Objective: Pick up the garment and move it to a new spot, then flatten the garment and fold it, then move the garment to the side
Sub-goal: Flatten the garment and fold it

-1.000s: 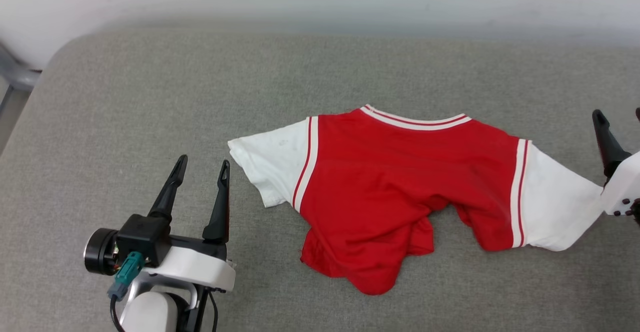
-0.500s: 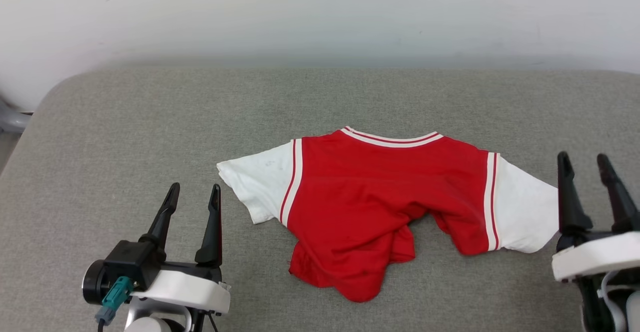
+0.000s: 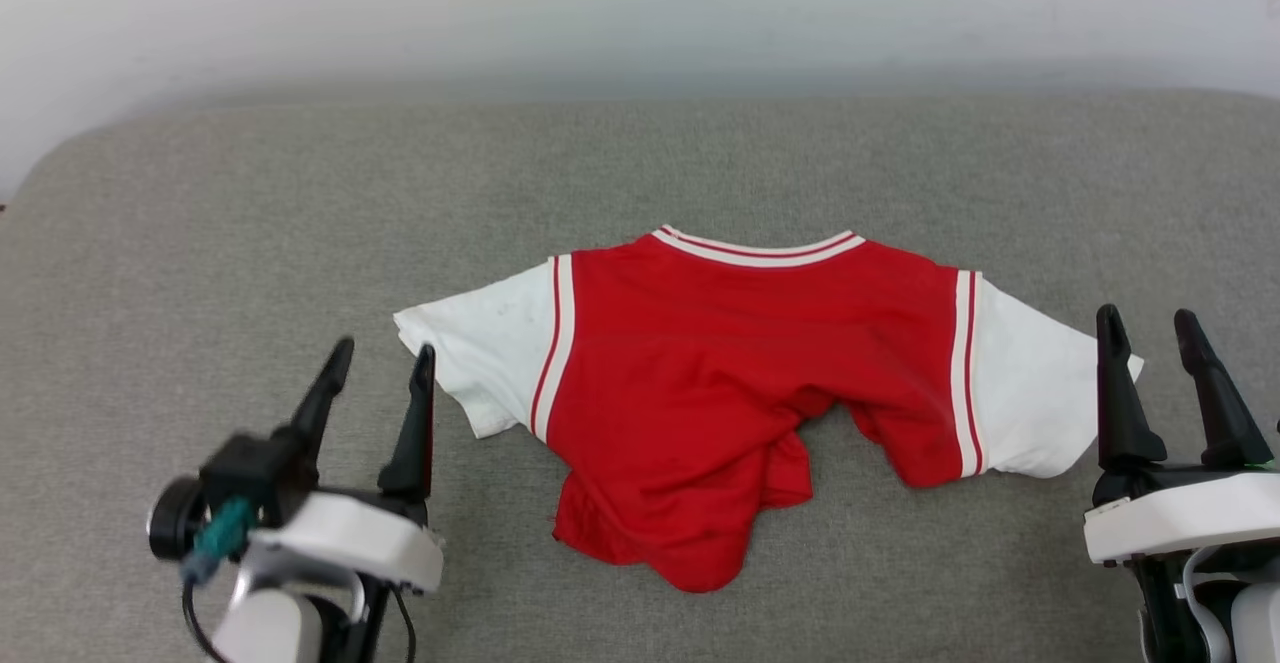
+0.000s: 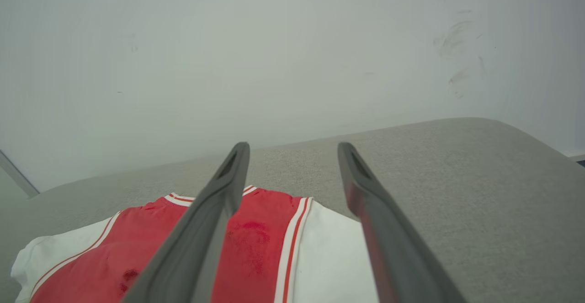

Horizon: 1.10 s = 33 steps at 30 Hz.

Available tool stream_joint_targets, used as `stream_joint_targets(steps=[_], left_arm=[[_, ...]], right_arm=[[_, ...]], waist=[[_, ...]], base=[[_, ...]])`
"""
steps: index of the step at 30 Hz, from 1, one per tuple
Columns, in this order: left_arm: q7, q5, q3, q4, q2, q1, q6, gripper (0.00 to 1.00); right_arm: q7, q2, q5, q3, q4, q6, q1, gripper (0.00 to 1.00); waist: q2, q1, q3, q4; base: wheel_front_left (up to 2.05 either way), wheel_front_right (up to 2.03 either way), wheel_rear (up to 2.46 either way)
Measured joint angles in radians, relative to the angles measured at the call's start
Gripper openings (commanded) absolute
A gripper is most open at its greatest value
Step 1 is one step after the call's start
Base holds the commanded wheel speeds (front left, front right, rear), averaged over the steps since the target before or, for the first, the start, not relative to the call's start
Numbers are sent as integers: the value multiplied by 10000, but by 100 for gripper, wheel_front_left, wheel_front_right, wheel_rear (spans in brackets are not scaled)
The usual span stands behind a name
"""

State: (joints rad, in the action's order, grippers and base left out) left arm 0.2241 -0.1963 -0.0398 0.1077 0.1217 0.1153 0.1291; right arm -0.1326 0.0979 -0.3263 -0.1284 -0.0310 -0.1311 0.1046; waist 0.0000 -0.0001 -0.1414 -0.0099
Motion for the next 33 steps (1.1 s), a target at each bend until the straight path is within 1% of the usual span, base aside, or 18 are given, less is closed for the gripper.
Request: stream_joint_targets(steps=[2, 3, 5, 8, 10, 14, 17, 20, 24, 28, 33], left_arm=[[-759, -211, -217, 58, 401, 504, 0, 100], [-1321, -313, -370, 132, 648, 779, 0, 100], [-2458, -566, -859, 209, 1329, 1383, 2, 100], [-4126, -1615, -1254, 226, 2104, 2504, 4, 100], [-5413, -2084, -1682, 268, 2729, 3158, 12, 100], [-7937, -3160, -2054, 545, 3624, 4089, 17, 100], [-9269, -3699, -2232, 667, 4117, 4518, 17, 100], [-9986, -4029, -2393, 738, 4468, 4782, 17, 100], [-10130, -3731, -2489, 920, 4867, 4940, -4, 100], [-10050, -3438, -2650, 1254, 4970, 5042, -58, 100], [-10119, -3434, -2817, 1413, 4993, 5043, -58, 100]], right_arm=[[52, 0, 25, -35, 113, 0, 25, 100], [92, 0, 67, -44, 182, 0, 38, 100], [146, -2, 105, -67, 290, 0, 101, 100], [203, -19, 125, -138, 368, 0, 244, 100], [236, -15, 151, -184, 382, 0, 311, 100], [174, -38, 146, -159, 424, 0, 516, 100], [115, -75, 134, -69, 385, 0, 599, 100], [81, -104, 102, -23, 330, 0, 679, 100], [-6, -128, 88, 38, 288, 0, 802, 100], [-56, -140, 88, 92, 215, 0, 859, 100], [-81, -142, 88, 94, 184, 0, 914, 100]], waist=[[0, 1, -204, -66], [0, 1, -318, -95], [0, 1, -554, -152], [0, 1, -930, -238], [0, 1, -1183, -295], [0, 1, -1690, -418], [0, 1, -2015, -548], [0, 2, -2302, -686], [0, 2, -2616, -845], [0, 2, -2814, -963], [0, 1, -2956, -1010]], base=[[0, 0, 0], [0, 0, 0], [0, 0, 0], [0, 0, 0], [0, 0, 0], [0, 0, 0], [0, 0, 0], [0, 0, 0], [0, 0, 0], [0, 0, 0], [0, 0, 0]])
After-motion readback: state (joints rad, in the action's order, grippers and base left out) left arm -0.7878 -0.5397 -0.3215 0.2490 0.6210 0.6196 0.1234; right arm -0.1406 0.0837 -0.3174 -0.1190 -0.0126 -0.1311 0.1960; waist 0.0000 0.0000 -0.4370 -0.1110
